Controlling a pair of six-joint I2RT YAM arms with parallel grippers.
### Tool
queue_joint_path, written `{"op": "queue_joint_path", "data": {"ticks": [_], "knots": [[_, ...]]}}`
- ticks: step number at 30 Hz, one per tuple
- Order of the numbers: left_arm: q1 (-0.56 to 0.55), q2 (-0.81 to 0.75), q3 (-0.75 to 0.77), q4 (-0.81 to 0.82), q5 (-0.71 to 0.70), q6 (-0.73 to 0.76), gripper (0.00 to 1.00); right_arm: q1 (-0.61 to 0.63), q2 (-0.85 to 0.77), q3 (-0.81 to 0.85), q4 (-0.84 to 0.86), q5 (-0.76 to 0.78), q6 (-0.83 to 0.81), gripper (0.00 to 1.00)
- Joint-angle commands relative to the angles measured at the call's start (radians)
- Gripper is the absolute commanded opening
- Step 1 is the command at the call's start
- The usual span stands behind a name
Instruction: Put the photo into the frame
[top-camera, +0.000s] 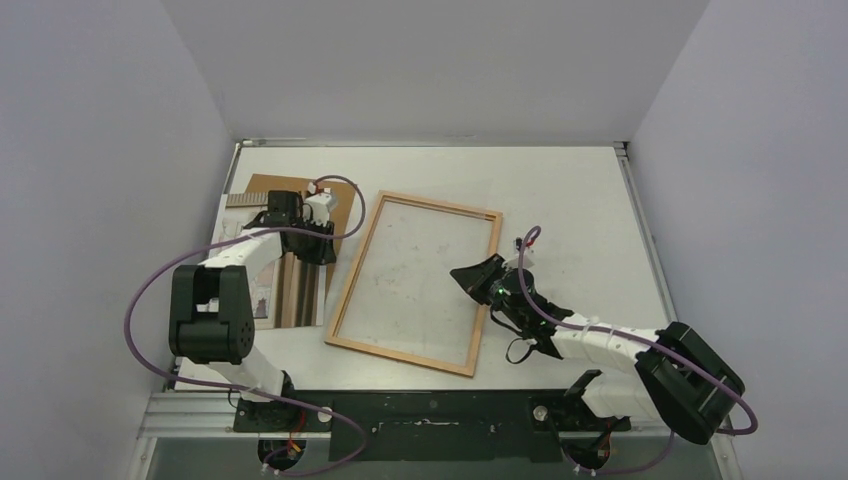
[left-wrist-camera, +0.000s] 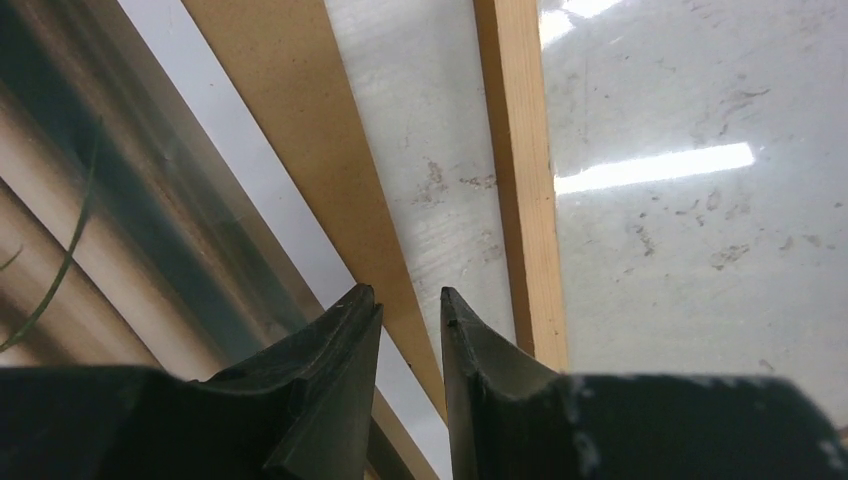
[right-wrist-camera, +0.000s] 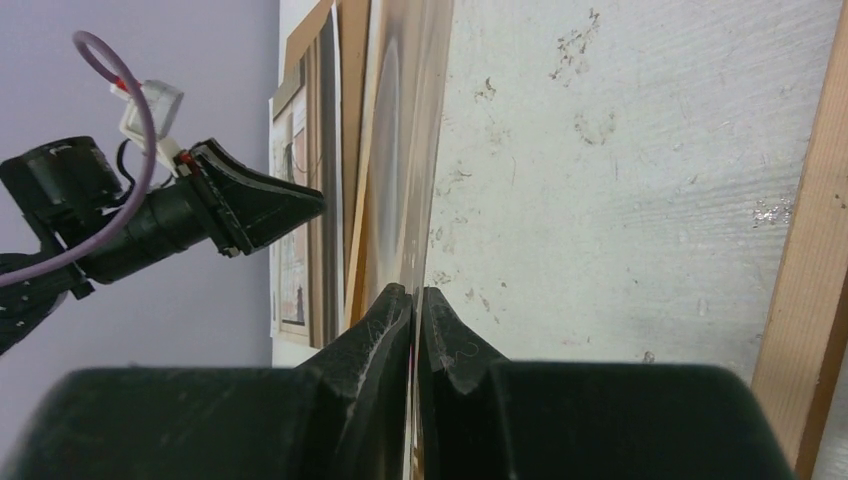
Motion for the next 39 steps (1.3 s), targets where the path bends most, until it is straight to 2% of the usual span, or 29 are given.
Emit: {"op": "queue_joint_path", "data": {"ticks": [1,12,30,39], "knots": [[-0.017,0.014,-0.038,0.067,-0.052,0.094,0.27,-0.009,-0.046,-0.012,0.066,0.023,0.063,0.05],[-0.076,0.007,-0.107,0.109,-0.06,0.114,0.25,0.008,-0.072,-0.062,0.01,0.041,0.13,0.05],[-0.122,0.003,-0.113,0.111,-0.074,0.122,0.17,-0.007,0.053,-0.172,0.294,-0.024,0.246,0.05],[-0.151,0.0,-0.114,0.111,-0.104,0.126,0.17,-0.03,0.207,-0.208,0.572,-0.139,0.311,0.05]]}}
